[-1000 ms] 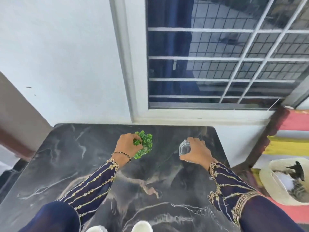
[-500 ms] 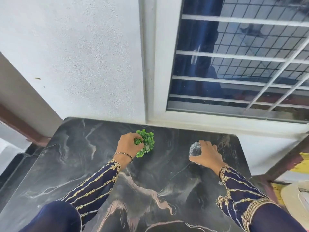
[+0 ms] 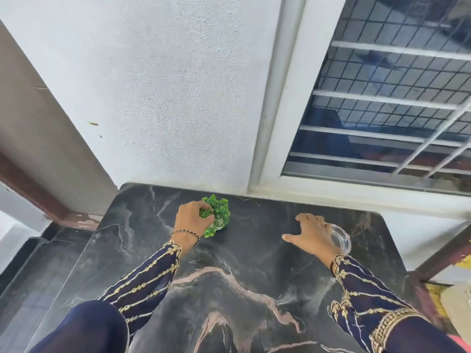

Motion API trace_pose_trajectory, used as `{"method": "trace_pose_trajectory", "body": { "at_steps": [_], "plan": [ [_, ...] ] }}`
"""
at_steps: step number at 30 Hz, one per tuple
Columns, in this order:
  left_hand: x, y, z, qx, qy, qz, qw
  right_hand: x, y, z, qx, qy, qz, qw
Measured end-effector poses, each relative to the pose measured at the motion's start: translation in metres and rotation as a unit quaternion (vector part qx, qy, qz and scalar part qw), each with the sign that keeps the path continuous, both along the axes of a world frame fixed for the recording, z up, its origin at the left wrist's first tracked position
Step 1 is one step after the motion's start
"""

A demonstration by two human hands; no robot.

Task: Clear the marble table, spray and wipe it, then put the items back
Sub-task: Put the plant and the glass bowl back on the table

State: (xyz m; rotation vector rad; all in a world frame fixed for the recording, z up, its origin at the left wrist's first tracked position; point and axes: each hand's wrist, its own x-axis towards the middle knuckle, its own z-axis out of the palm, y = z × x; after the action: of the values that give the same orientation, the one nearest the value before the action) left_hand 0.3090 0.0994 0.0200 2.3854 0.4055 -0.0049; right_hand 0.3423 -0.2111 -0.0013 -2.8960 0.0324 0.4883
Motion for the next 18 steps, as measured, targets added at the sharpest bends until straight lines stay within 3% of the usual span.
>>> {"method": "trace_pose_trajectory", "body": {
  "at_steps": [10,18],
  "plan": [
    [0.016,0.096,-0.008,0.000,0.000,0.034,0.999,-0.011,0.131,-0.007,0.078,-0.008,0.039,0.996],
    [0.021,0.109,-0.010,0.015,0.006,-0.015,1.000,-0.025,0.163,-0.002,0.055,0.003,0.053,0.997]
  ]
}}
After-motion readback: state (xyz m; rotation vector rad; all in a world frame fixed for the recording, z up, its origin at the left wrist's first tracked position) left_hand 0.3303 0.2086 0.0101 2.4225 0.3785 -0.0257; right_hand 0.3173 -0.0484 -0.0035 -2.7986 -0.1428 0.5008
